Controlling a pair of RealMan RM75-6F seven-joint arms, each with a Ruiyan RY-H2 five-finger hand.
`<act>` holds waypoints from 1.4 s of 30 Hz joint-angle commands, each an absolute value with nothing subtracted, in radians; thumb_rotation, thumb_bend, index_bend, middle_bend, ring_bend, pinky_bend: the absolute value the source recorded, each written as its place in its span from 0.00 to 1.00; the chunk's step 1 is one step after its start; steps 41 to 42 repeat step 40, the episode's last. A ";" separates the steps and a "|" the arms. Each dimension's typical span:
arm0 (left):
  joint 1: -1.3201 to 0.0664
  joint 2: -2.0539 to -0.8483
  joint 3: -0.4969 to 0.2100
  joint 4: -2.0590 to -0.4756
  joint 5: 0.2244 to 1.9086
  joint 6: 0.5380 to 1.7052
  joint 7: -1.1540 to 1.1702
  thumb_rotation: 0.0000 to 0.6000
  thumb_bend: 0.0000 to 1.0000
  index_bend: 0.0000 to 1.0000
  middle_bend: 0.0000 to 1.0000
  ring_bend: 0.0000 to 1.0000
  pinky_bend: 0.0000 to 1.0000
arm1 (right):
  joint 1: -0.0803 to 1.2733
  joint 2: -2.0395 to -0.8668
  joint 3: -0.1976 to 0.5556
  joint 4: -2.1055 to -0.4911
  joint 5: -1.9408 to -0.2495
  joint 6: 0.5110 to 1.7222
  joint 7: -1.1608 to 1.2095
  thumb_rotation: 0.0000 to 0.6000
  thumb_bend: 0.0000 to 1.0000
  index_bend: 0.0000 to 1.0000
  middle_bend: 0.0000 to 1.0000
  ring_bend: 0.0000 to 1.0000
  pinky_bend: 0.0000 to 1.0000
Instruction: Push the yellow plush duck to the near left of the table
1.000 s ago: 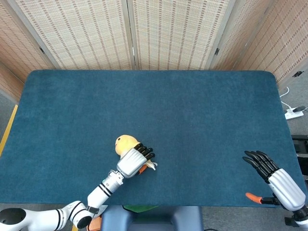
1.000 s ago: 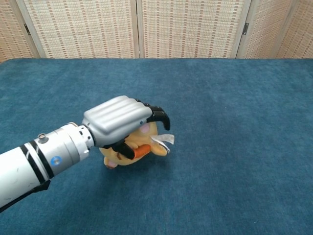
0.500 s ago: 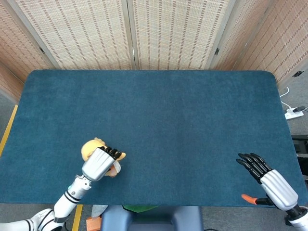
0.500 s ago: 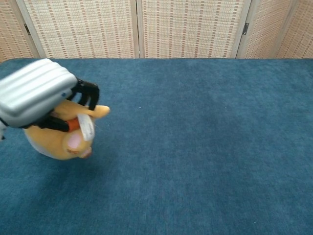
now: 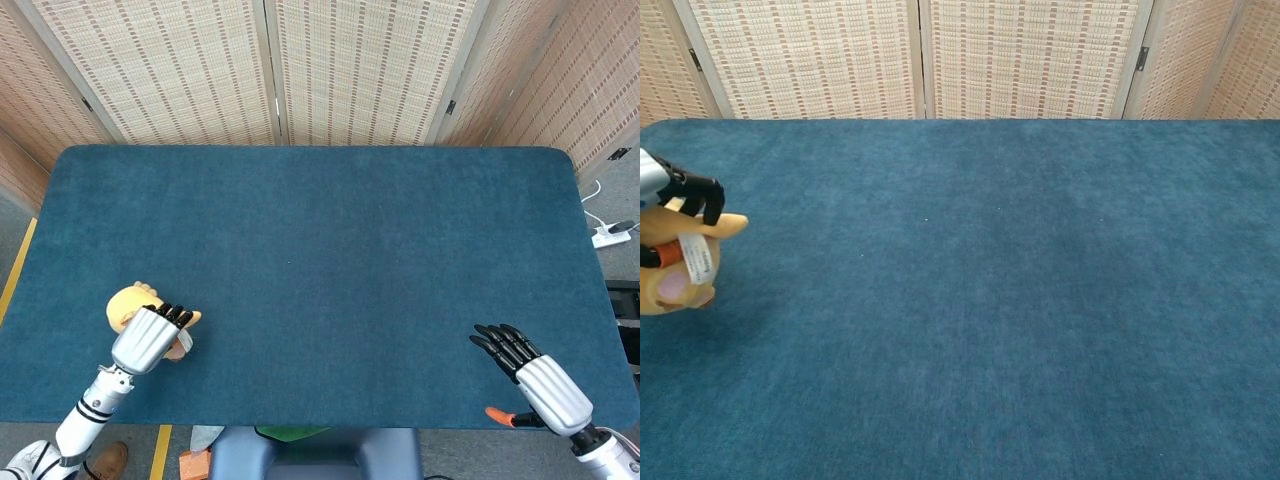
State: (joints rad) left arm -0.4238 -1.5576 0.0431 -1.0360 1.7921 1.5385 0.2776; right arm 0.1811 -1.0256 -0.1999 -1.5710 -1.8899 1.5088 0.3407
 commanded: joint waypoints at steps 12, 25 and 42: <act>-0.385 -1.440 0.134 -1.169 1.668 1.275 -0.074 1.00 0.26 0.00 0.00 0.00 0.24 | 0.173 -1.032 -0.195 -1.588 -1.875 1.489 0.308 1.00 0.06 0.00 0.00 0.00 0.00; -0.297 -1.222 0.147 -1.476 1.718 1.502 -0.303 1.00 0.24 0.00 0.00 0.00 0.18 | 0.158 -1.029 -0.188 -1.586 -1.884 1.520 0.301 1.00 0.08 0.00 0.00 0.00 0.00; -0.064 -1.129 0.054 -1.575 1.447 1.698 -0.092 1.00 0.25 0.00 0.00 0.00 0.16 | 0.076 -1.083 -0.080 -1.617 -1.717 1.598 0.103 1.00 0.08 0.00 0.00 0.00 0.00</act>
